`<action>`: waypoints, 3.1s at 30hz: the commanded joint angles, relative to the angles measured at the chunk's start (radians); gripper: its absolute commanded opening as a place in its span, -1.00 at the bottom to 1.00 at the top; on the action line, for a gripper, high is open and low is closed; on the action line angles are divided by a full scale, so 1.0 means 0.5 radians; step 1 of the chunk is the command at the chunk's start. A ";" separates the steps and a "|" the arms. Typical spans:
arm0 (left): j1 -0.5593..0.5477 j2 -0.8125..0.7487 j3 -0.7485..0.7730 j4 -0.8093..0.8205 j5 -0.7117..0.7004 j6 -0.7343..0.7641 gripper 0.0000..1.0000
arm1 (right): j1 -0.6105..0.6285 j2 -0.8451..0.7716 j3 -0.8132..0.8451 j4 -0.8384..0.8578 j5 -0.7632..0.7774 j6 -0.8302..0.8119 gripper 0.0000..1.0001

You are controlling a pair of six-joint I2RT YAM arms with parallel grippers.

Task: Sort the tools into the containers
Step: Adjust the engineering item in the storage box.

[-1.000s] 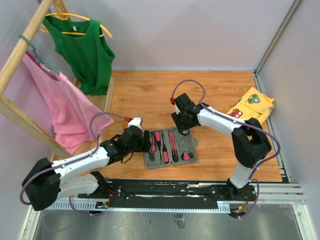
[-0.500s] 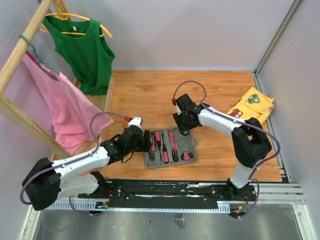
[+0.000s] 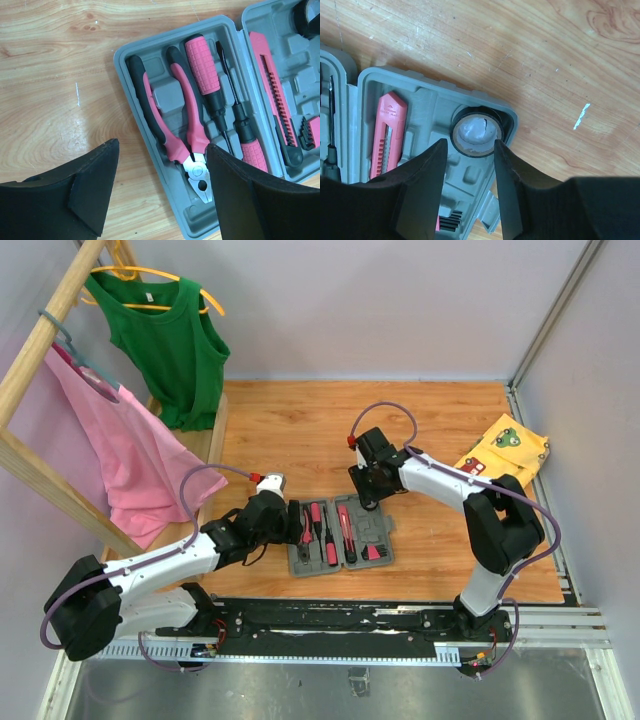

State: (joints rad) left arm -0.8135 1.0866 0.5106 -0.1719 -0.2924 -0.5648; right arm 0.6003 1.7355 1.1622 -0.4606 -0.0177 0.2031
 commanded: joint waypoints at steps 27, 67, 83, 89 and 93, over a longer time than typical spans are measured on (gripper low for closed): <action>0.010 0.021 0.042 0.049 0.011 0.008 0.46 | -0.071 -0.004 -0.057 0.045 -0.056 0.016 -0.14; 0.010 0.052 0.049 0.067 0.014 0.016 0.45 | 0.008 0.312 -0.157 -0.137 0.237 0.019 -0.25; 0.010 0.002 0.036 0.043 0.006 0.008 0.45 | 0.054 0.103 -0.078 -0.103 0.100 -0.016 -0.23; 0.010 -0.017 0.052 0.024 0.004 0.004 0.45 | 0.054 -0.081 0.018 -0.048 -0.079 -0.026 -0.11; 0.010 -0.038 0.061 0.019 0.011 0.001 0.45 | 0.054 -0.142 0.033 -0.030 -0.152 -0.032 -0.04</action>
State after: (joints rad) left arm -0.8135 1.0935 0.5106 -0.1616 -0.2882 -0.5648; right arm 0.6178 1.7145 1.1526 -0.4519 -0.0410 0.2012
